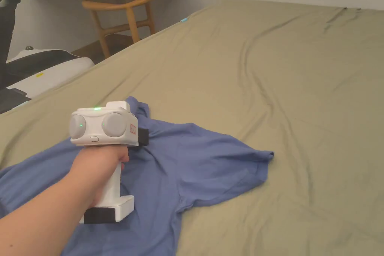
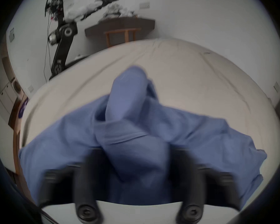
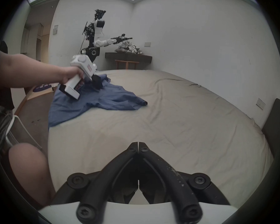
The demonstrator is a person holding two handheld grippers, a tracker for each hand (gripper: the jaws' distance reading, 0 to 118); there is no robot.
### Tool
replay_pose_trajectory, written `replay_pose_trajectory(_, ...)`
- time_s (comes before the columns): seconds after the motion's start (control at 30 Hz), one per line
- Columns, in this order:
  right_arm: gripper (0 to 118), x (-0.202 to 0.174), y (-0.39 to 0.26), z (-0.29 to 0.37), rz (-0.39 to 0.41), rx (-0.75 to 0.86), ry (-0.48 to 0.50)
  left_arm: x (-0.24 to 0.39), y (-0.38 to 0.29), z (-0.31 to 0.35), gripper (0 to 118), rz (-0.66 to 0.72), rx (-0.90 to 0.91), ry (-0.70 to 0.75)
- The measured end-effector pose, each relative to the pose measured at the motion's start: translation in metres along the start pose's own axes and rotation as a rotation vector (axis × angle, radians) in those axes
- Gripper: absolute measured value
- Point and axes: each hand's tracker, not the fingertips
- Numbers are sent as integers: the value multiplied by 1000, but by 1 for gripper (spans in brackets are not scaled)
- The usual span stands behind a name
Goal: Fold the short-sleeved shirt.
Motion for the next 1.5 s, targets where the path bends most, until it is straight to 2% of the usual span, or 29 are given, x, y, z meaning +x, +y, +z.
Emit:
replay_pose_trajectory(0.03, 2, 1, -2, 0, 0, -10, -6, 6, -3, 1, 4, -50, -11, 48)
replay_pose_trajectory(0.07, 2, 2, -4, 2, -4, -13, -9, 8, -8, 5, 4, -77, 8, 75)
replay_pose_trajectory(0.1, 2, 4, -5, 6, -16, -10, -11, 6, -9, 5, 4, -88, -9, 31)
replay_pose_trajectory(0.17, 2, 6, -5, 15, -44, -1, -10, 9, -7, 24, 4, -84, 17, 33)
replay_pose_trajectory(0.23, 2, 9, -5, 29, -37, 8, -19, 7, 7, 48, 4, -61, 110, 9)
replay_pose_trajectory(0.33, 2, 20, 1, 53, -22, 41, -85, 24, 32, 108, 4, -115, 211, -88)
replay_pose_trajectory(0.43, 2, 35, 4, 83, -115, 113, -110, 52, 61, 183, 4, -89, 339, -203)
replay_pose_trajectory(0.5, 2, 43, 2, 106, -149, 150, -134, 84, 72, 238, 4, -124, 416, -307)
replay_pose_trajectory(0.63, 2, 55, -11, 156, -150, 167, -212, 168, 73, 333, 4, -221, 521, -478)
replay_pose_trajectory(0.73, 2, 66, -30, 197, -184, 176, -271, 244, 59, 390, 4, -294, 544, -631)
replay_pose_trajectory(0.9, 2, 90, -69, 266, -255, 166, -426, 379, 11, 461, 4, -445, 548, -875)
replay_pose_trajectory(1.0, 2, 103, -94, 307, -305, 158, -510, 460, -28, 484, 4, -517, 479, -992)
replay_pose_trajectory(1.1, 2, 112, -120, 342, -341, 130, -598, 542, -78, 480, 4, -618, 380, -1048)
replay_pose_trajectory(1.27, 2, 117, -163, 380, -422, 81, -685, 650, -184, 427, 4, -773, 129, -992)
replay_pose_trajectory(1.4, 2, 115, -190, 392, -452, 41, -710, 684, -256, 385, 4, -808, -29, -951)
replay_pose_trajectory(1.43, 2, 115, -195, 393, -456, 33, -711, 685, -266, 380, 7, -818, -29, -944)
replay_pose_trajectory(1.47, 2, 115, -199, 392, -461, 25, -710, 687, -275, 373, 18, -818, -29, -937)
replay_pose_trajectory(1.5, 2, 115, -203, 391, -469, 17, -711, 688, -280, 366, 53, -808, -38, -933)
